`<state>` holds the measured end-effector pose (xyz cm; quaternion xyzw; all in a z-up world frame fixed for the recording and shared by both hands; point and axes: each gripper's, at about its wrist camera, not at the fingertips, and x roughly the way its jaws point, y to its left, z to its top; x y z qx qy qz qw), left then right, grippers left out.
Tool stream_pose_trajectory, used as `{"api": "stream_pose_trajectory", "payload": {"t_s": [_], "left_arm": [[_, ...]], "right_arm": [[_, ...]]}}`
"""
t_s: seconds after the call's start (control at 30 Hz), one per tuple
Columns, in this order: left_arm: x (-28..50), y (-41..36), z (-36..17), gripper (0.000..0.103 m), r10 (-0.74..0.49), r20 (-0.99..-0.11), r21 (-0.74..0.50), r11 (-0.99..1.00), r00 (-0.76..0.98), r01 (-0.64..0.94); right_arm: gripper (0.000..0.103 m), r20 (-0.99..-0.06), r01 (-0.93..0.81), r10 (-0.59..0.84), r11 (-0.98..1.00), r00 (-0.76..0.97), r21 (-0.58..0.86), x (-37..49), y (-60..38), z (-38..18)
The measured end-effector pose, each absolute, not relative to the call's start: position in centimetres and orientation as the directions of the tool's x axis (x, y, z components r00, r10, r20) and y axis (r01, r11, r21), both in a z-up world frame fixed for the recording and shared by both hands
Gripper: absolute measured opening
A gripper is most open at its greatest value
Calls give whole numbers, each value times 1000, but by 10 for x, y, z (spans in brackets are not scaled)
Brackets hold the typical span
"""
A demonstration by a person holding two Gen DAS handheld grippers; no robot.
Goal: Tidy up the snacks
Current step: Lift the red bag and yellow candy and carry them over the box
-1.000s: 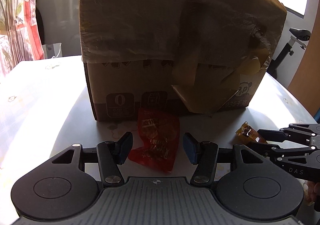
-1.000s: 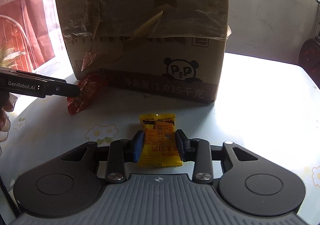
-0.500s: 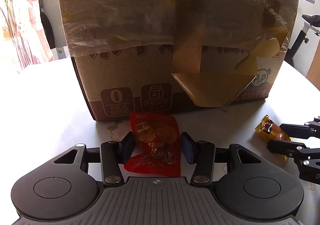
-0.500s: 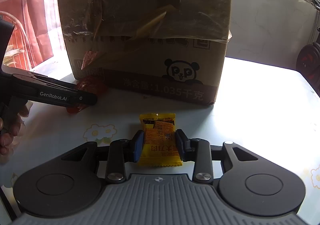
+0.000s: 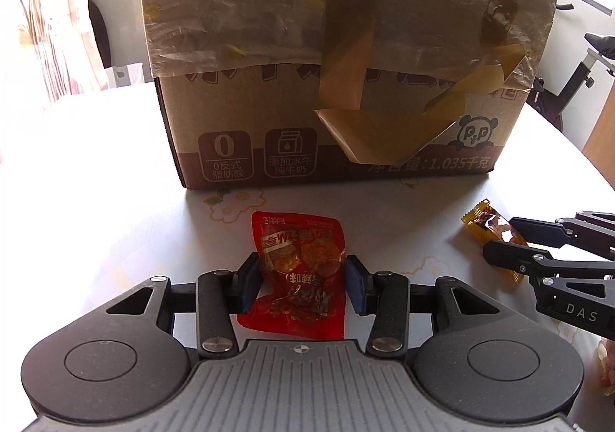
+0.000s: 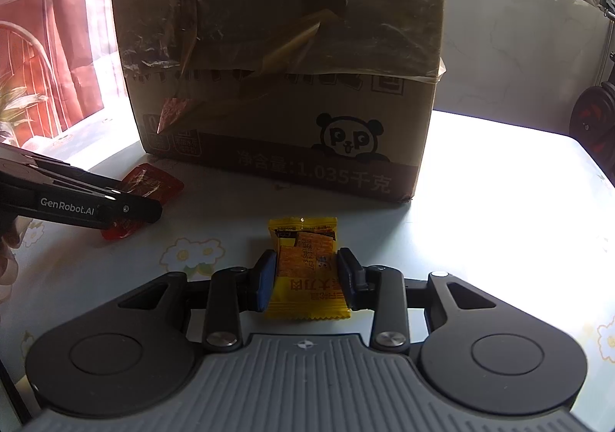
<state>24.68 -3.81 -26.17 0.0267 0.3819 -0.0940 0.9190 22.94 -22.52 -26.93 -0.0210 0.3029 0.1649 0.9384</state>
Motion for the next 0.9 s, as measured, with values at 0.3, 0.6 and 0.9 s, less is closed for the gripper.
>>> {"api": "stream_pose_trajectory", "payload": {"t_s": [0.3, 0.6, 0.9], "left_arm": [[222, -19, -254, 48, -161, -693, -67, 985, 703, 159], [213, -12, -253, 48, -157, -693, -79, 987, 704, 142], [211, -13, -252, 49, -164, -690, -89, 986, 704, 143]], "right_arm": [[37, -575, -323, 296, 945, 763, 57, 229, -225, -269], [37, -575, -323, 296, 945, 763, 59, 229, -224, -269], [37, -575, -323, 296, 945, 763, 58, 228, -224, -269]]}}
